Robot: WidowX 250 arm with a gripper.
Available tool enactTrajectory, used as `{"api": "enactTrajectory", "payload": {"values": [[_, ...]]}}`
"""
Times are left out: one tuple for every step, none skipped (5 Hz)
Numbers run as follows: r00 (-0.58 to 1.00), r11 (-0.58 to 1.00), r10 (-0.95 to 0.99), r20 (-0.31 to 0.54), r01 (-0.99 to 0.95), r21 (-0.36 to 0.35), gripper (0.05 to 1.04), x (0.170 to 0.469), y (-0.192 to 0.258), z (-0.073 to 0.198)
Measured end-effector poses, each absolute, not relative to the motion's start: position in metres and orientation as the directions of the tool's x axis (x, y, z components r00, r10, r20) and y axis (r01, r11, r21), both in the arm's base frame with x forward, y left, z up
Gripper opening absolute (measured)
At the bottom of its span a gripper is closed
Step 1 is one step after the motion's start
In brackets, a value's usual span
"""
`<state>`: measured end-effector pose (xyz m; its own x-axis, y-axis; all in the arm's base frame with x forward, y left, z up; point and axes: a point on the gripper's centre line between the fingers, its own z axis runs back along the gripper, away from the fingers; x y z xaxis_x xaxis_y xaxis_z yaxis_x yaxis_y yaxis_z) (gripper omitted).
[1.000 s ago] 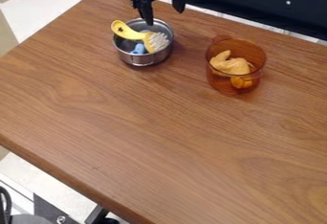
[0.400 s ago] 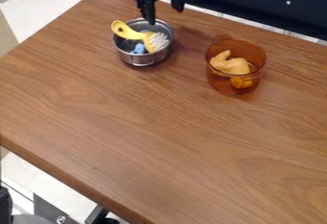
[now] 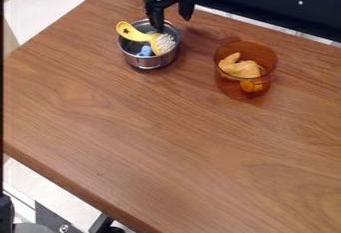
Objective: Move the pot in the right side of the table
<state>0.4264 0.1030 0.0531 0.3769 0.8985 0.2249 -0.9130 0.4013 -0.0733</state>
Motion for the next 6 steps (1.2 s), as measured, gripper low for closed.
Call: {"api": "enactTrajectory", "payload": {"values": [[0.363, 0.386, 0.908, 0.208, -0.919, -0.084, 0.999, 0.426, 0.098, 0.051], [0.357, 0.38, 0.91, 0.211, -0.922, -0.08, 0.975, 0.427, 0.093, 0.051], [0.355, 0.373, 0.91, 0.216, -0.926, -0.049, 0.901, 0.426, 0.09, 0.038], [0.352, 0.372, 0.907, 0.233, -0.927, -0.048, 0.89, 0.425, 0.088, 0.031], [0.356, 0.375, 0.907, 0.224, -0.926, -0.048, 0.757, 0.424, 0.086, 0.029], [0.351, 0.367, 0.916, 0.193, -0.929, -0.051, 0.466, 0.421, 0.089, 0.028]]}}
